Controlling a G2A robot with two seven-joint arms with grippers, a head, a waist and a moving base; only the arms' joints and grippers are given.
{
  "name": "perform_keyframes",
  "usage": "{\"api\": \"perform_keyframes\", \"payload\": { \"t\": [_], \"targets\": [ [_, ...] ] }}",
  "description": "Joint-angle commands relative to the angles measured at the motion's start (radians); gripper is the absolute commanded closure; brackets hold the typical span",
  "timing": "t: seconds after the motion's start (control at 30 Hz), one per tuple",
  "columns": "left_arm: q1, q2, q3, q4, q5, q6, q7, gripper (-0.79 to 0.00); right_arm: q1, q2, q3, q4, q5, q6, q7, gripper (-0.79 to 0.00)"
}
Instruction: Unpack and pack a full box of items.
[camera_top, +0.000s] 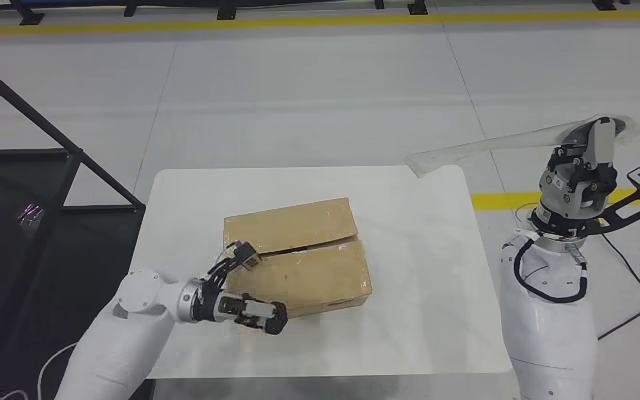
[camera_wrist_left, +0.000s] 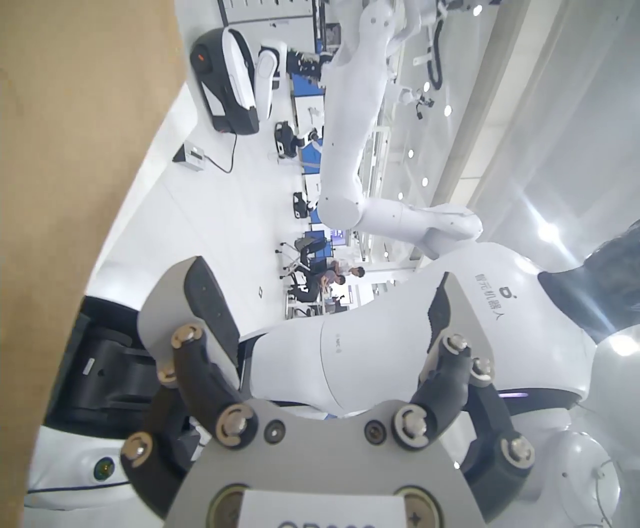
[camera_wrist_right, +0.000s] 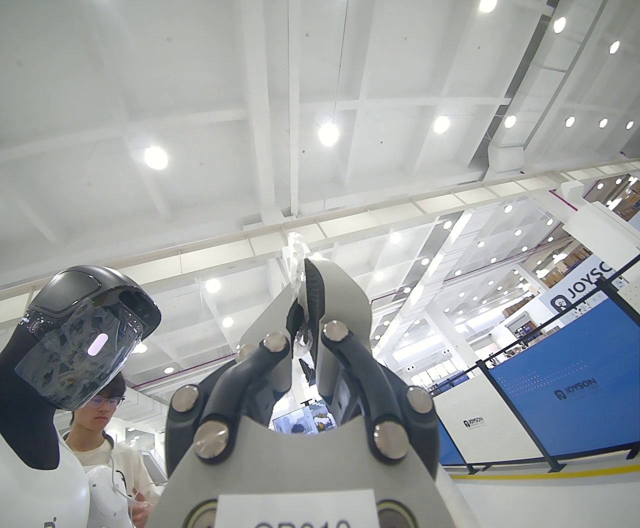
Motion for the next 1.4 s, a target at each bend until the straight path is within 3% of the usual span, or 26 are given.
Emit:
{"api": "perform_keyframes", "payload": {
  "t": [0.0, 0.27, 0.5, 0.8, 0.97, 1.17, 1.27, 1.37],
  "targets": [
    [0.028, 0.007, 0.000, -0.018, 0.041, -0.001, 0.001, -0.785, 0.000, 0.000, 0.000, 0.000, 0.000, 0.000, 0.000, 0.000],
    [0.114, 0.033, -0.040, -0.099, 0.337, -0.033, 0.172, -0.785, 0.000, 0.000, 0.000, 0.000, 0.000, 0.000, 0.000, 0.000],
    [0.207, 0.052, -0.110, -0.231, 0.488, -0.157, 0.312, -0.785, 0.000, 0.000, 0.000, 0.000, 0.000, 0.000, 0.000, 0.000],
    [0.246, 0.060, -0.133, -0.279, 0.713, -0.162, 0.471, -0.785, 0.000, 0.000, 0.000, 0.000, 0.000, 0.000, 0.000, 0.000],
    [0.255, 0.060, -0.138, -0.305, 0.561, -0.229, 0.448, -0.785, 0.000, 0.000, 0.000, 0.000, 0.000, 0.000, 0.000, 0.000],
    [0.280, 0.069, -0.245, -0.336, 0.190, -0.356, 0.452, -0.785, 0.000, 0.000, 0.000, 0.000, 0.000, 0.000, 0.000, 0.000],
    [0.280, 0.066, -0.288, -0.313, 0.107, -0.403, 0.536, -0.785, -0.009, -0.001, -0.017, -0.037, -0.014, 0.035, -0.010, 0.000],
    [0.263, 0.053, -0.269, -0.292, 0.099, -0.425, 0.653, -0.785, -0.008, -0.005, -0.042, -0.064, -0.048, 0.078, -0.051, 0.000]
  ]
}}
